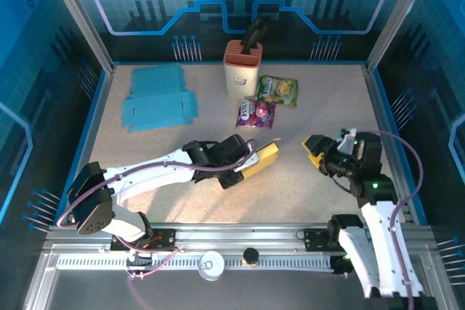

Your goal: Fold the paper box

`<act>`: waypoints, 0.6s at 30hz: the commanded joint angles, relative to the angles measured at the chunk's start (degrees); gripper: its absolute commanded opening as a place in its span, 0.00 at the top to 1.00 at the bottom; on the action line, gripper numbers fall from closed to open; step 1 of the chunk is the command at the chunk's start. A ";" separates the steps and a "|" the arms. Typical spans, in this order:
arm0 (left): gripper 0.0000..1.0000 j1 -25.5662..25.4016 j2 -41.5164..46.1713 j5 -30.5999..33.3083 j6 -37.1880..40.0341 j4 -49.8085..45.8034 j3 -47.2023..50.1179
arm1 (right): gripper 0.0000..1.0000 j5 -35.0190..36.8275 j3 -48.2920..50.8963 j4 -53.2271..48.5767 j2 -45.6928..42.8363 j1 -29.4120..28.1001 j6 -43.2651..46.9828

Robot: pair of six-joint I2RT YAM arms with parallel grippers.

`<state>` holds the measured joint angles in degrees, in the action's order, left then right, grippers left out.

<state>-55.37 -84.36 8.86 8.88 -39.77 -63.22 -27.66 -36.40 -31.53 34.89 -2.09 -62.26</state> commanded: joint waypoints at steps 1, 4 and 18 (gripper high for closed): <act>0.65 1.06 -1.28 -6.71 -0.14 -7.39 -3.14 | 0.38 16.60 2.40 -3.54 -2.28 -10.91 -7.89; 0.66 1.23 -2.94 -7.84 2.21 -9.13 -4.55 | 0.38 24.38 4.49 -0.60 -2.88 -20.37 -13.82; 0.68 5.17 -10.62 -9.66 12.84 -11.30 -10.77 | 0.38 36.58 5.60 15.49 11.31 -39.83 -28.76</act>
<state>-50.78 -93.08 0.34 18.24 -49.08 -72.69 4.62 -30.15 -20.64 44.69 -40.88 -87.57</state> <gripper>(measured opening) 0.324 0.623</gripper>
